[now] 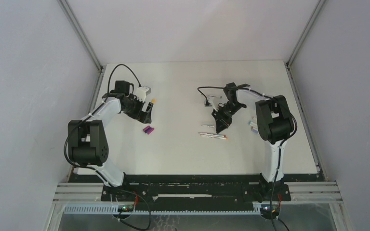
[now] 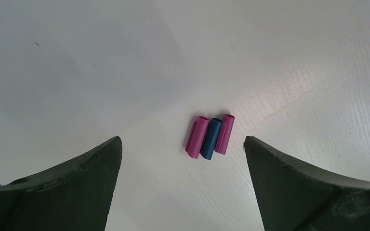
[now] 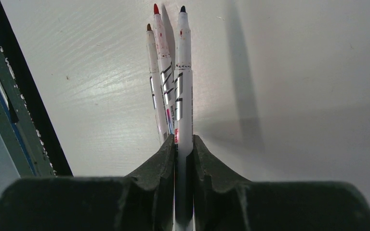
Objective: Open the pen caps
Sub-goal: Place the pen at the center of the board.
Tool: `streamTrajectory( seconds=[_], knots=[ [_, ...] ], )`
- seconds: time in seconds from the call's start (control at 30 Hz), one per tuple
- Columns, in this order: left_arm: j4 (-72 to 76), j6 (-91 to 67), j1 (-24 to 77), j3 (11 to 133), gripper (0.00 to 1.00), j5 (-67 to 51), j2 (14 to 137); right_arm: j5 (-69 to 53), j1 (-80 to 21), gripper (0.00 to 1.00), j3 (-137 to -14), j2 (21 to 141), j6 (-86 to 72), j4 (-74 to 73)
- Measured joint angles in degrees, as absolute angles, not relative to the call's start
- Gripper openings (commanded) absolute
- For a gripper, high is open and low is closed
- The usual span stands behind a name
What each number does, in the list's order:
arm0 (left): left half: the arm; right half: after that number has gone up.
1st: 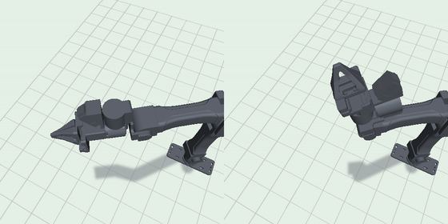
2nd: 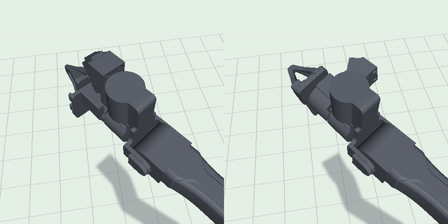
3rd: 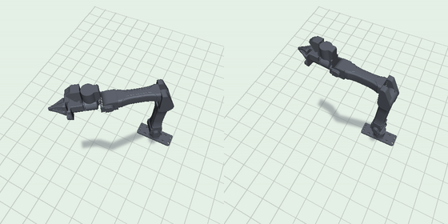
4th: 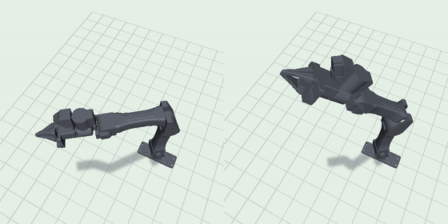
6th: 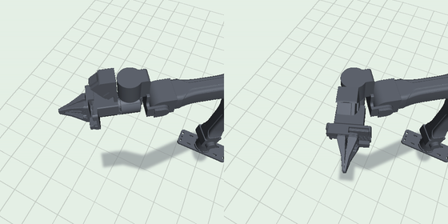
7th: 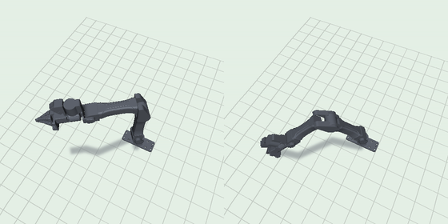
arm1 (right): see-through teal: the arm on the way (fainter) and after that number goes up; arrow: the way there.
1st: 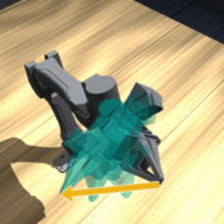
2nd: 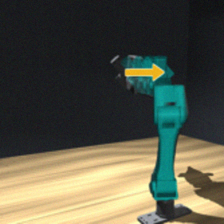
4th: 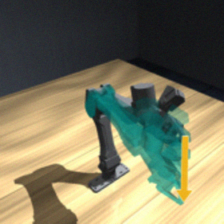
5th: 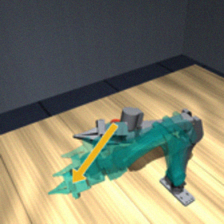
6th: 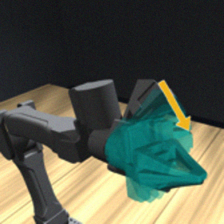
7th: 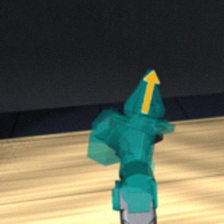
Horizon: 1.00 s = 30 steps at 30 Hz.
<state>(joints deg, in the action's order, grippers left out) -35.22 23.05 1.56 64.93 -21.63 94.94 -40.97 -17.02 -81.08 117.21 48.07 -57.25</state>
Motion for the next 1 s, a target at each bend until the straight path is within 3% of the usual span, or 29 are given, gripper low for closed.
streamTrajectory(
  seconds=[0.8, 1.0],
  knots=[
    [-35.2, 23.0, 1.6, 64.9, 1.00, -21.6, 94.9, -39.0, -18.6, 0.19, -81.1, 117.6, 48.0, -57.0],
    [-35.2, 23.0, 1.6, 64.9, 1.00, -21.6, 94.9, -39.0, -18.7, 0.30, -81.1, 117.9, 47.9, -56.8]
  ],
)
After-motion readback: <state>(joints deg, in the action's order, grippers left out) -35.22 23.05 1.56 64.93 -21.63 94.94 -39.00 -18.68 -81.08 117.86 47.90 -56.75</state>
